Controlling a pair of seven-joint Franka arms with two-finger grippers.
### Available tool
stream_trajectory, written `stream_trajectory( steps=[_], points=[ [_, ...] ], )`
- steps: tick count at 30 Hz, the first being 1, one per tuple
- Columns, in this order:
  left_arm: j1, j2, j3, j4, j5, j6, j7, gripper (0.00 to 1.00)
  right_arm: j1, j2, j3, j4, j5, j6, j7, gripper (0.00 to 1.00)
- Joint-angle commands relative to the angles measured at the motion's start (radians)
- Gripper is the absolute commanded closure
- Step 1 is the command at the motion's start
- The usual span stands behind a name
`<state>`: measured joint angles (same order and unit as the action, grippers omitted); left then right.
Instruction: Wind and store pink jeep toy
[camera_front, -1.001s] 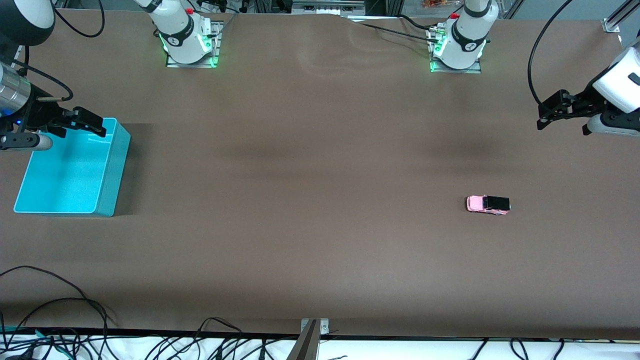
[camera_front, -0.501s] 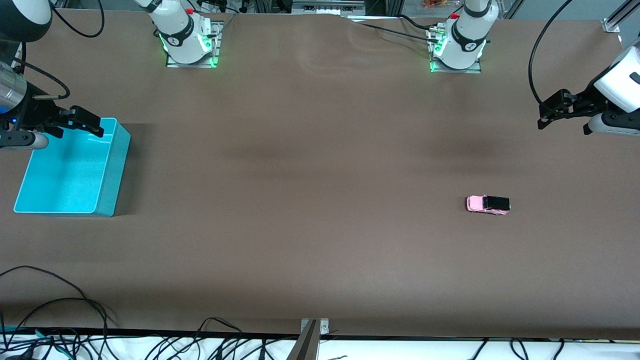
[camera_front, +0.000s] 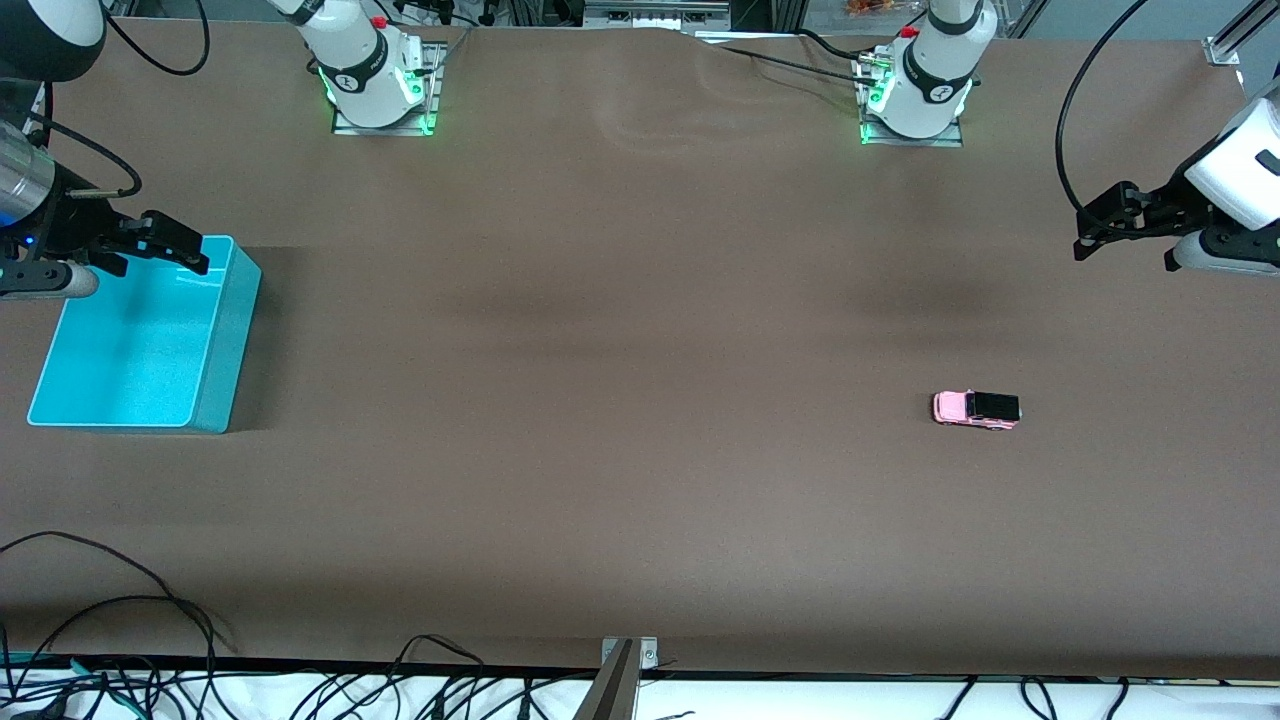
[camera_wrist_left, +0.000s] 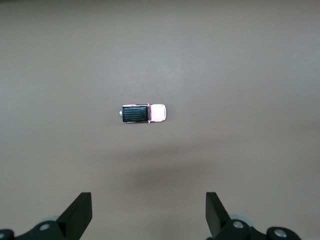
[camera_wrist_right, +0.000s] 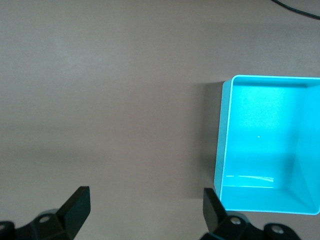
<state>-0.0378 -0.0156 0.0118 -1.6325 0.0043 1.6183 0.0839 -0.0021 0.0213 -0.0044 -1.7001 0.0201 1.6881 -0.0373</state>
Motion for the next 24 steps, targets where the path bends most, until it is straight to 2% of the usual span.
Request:
stream_trajectory(
  steps=[1,24],
  points=[
    [-0.004,0.012,0.002,0.031,-0.004,-0.021,-0.009,0.00,-0.004,0.011,0.006,0.033,-0.003,-0.019,-0.010,0.00],
    [-0.002,0.029,0.004,0.046,-0.007,-0.020,-0.006,0.00,0.021,0.012,0.021,0.066,-0.005,-0.016,-0.001,0.00]
  ],
)
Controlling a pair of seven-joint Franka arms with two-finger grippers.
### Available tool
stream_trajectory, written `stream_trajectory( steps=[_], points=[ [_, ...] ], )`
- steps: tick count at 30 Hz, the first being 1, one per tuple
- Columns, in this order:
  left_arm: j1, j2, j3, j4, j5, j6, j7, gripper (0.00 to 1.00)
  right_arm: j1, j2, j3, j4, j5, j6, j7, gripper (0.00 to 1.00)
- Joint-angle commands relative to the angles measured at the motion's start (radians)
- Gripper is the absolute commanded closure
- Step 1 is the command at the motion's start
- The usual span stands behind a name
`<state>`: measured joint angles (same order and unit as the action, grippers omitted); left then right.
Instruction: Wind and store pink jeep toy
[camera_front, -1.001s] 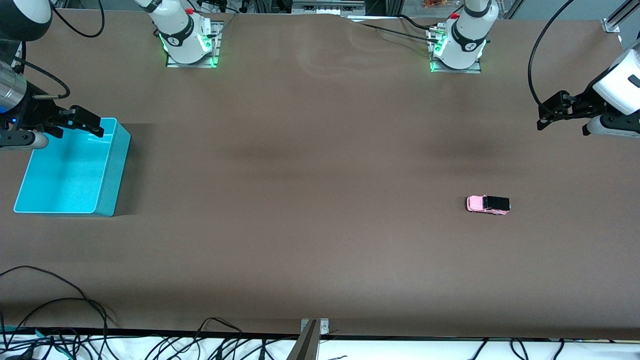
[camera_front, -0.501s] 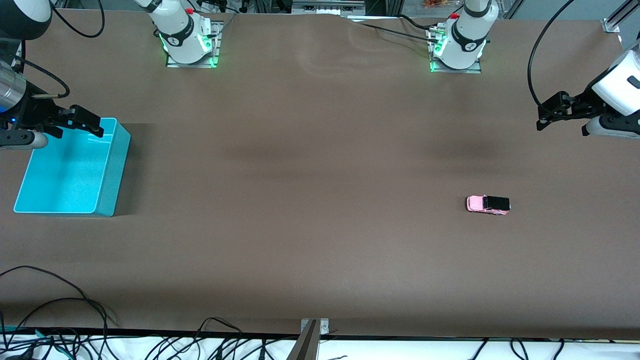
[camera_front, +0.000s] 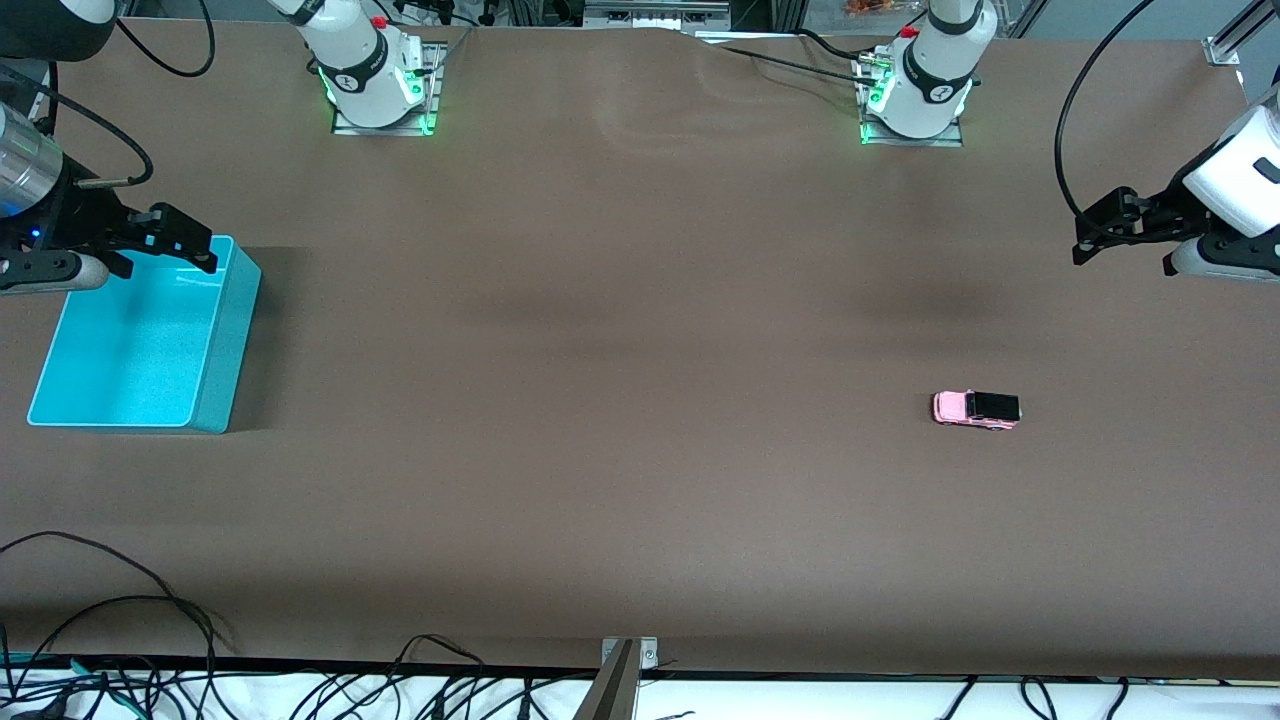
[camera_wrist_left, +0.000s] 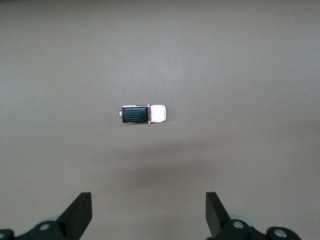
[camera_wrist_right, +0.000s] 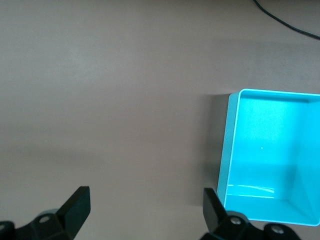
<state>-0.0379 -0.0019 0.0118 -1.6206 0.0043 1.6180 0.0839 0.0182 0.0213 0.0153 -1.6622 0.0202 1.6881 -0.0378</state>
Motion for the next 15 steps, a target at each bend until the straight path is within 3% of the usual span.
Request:
stream_trajectory(
  steps=[1,15],
  points=[
    [-0.002,0.016,0.004,0.034,-0.007,-0.020,-0.006,0.00,0.000,0.012,0.002,0.029,-0.005,-0.016,-0.001,0.00],
    [-0.007,0.017,0.000,0.033,-0.007,-0.018,-0.012,0.00,0.000,0.012,-0.001,0.029,-0.003,-0.016,0.002,0.00]
  ],
)
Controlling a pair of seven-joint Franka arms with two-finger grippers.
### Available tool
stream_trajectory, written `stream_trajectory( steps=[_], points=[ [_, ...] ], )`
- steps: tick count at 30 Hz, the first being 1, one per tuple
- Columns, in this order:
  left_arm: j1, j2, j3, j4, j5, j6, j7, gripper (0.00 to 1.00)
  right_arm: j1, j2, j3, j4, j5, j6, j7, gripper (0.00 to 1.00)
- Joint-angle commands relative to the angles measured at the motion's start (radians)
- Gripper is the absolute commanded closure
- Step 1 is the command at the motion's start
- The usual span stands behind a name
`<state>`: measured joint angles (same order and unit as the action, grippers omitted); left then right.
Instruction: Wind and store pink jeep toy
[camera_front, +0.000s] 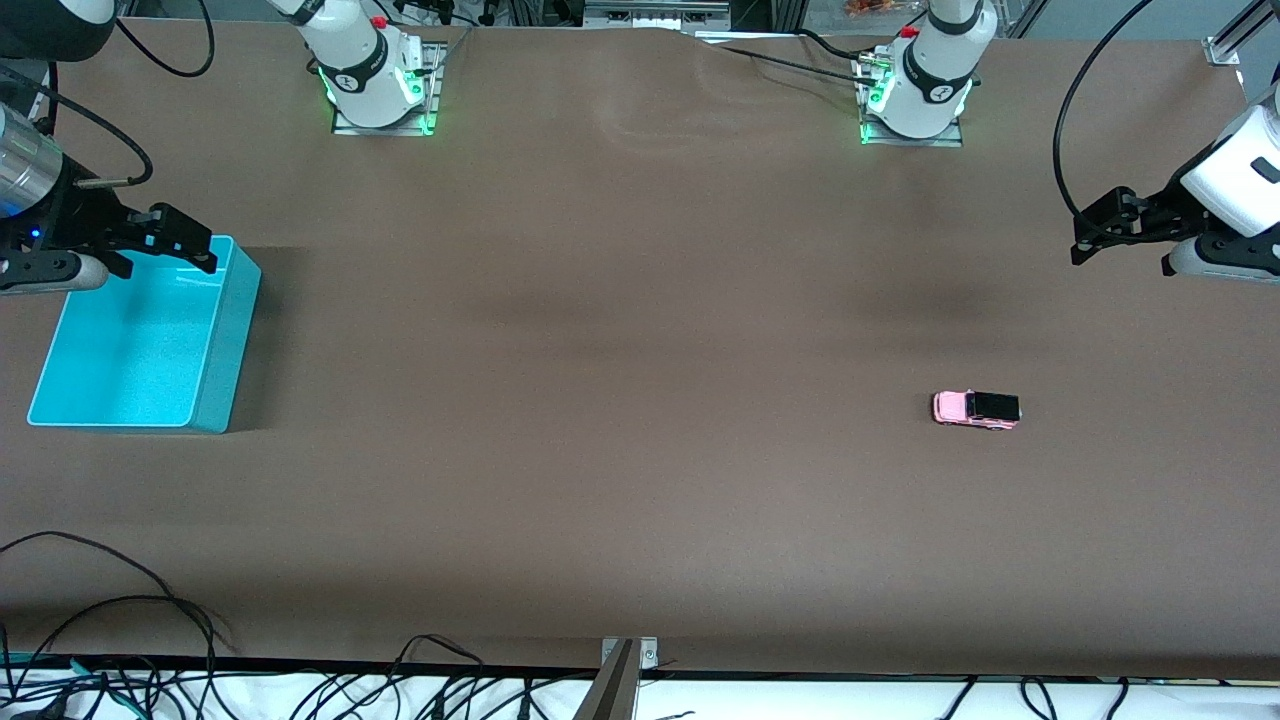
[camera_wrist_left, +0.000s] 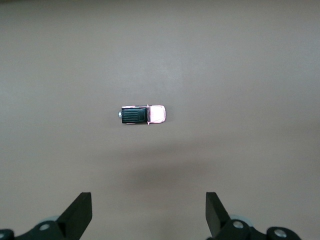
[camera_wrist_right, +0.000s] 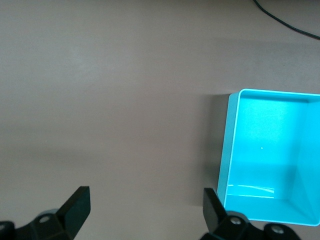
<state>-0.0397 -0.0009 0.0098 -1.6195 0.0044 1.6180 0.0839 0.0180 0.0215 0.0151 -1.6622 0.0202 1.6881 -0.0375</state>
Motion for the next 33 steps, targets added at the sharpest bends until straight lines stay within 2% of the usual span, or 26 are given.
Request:
stream_trajectory(
  steps=[1,33],
  points=[
    [-0.005,0.016,0.002,0.032,-0.007,-0.018,-0.012,0.00,0.000,0.012,-0.001,0.029,-0.003,-0.016,0.002,0.00],
    [-0.008,0.019,0.001,0.066,0.002,-0.053,-0.004,0.00,-0.001,0.020,-0.001,0.029,-0.008,-0.015,0.002,0.00]
  ],
)
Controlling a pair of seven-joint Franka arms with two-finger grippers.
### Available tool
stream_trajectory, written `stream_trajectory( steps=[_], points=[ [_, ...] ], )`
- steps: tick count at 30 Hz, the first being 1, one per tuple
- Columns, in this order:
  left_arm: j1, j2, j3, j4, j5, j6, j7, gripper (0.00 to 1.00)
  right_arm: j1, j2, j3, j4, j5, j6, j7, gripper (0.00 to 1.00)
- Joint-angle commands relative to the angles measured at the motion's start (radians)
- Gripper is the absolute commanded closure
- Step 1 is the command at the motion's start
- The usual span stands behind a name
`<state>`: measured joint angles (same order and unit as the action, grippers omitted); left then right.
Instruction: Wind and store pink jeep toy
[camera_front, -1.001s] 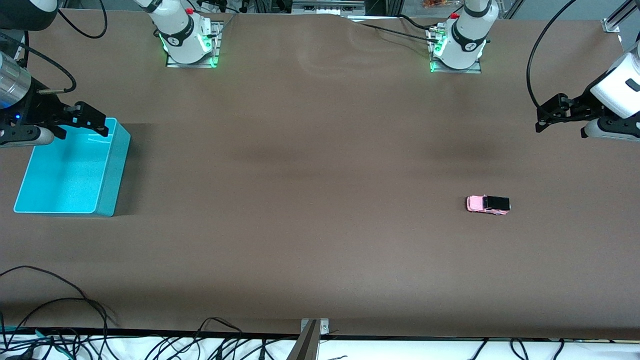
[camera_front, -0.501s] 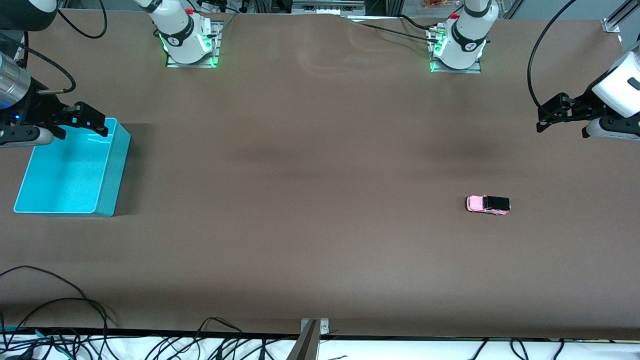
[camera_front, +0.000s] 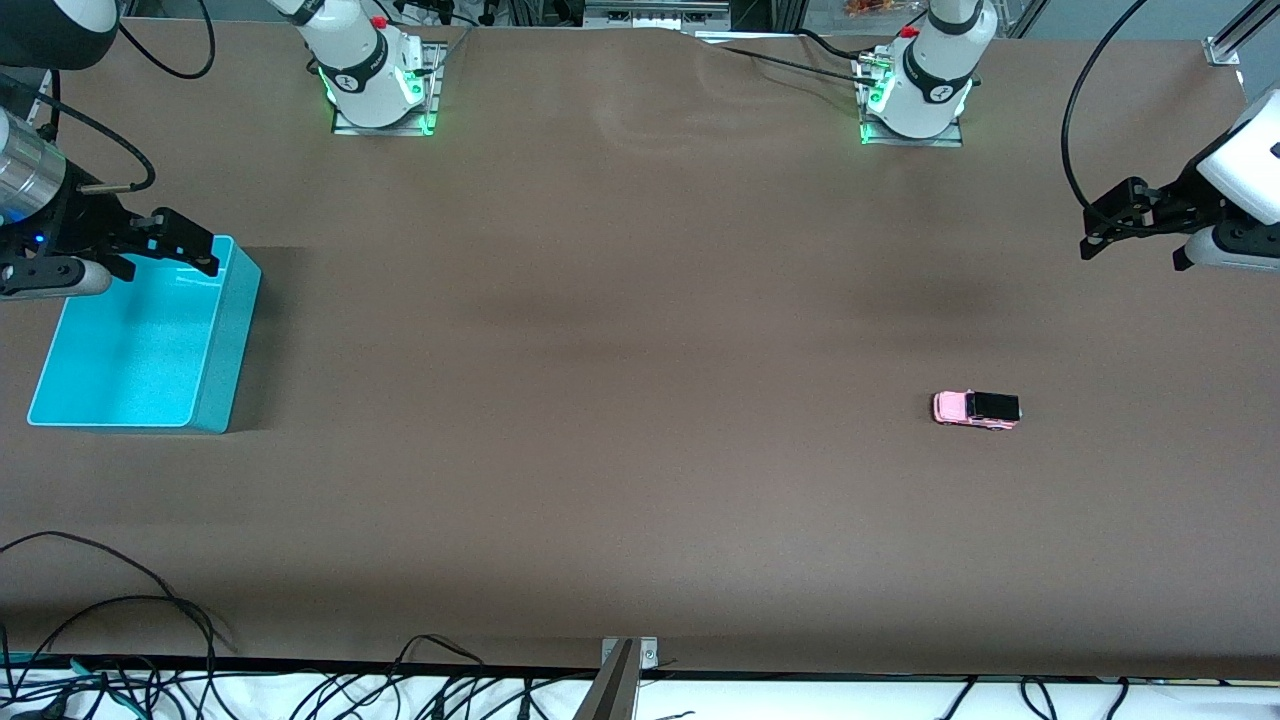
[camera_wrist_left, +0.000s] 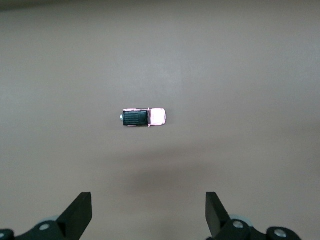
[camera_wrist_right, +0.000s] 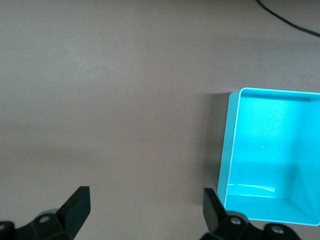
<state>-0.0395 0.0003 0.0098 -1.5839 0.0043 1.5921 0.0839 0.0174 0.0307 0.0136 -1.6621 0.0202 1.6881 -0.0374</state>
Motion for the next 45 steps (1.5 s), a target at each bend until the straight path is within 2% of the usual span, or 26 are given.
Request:
stream_trajectory(
  steps=[1,14,19,36,45],
  points=[
    [-0.010,0.023,0.001,0.030,0.002,-0.027,-0.003,0.00,-0.001,0.011,0.000,0.028,-0.009,-0.015,0.002,0.00],
    [-0.011,0.058,-0.002,0.031,0.005,-0.027,-0.003,0.00,-0.001,0.011,-0.001,0.028,-0.011,-0.013,0.002,0.00],
    [-0.026,0.156,-0.007,0.035,0.005,-0.050,-0.007,0.00,-0.001,0.011,0.000,0.028,-0.011,-0.013,0.002,0.00],
    [-0.013,0.148,-0.001,0.087,-0.003,-0.054,0.004,0.00,-0.001,0.011,-0.001,0.028,-0.011,-0.013,0.002,0.00],
    [-0.013,0.184,-0.001,0.088,-0.001,-0.050,0.020,0.00,-0.002,0.011,-0.001,0.028,-0.011,-0.013,0.002,0.00]
  ],
)
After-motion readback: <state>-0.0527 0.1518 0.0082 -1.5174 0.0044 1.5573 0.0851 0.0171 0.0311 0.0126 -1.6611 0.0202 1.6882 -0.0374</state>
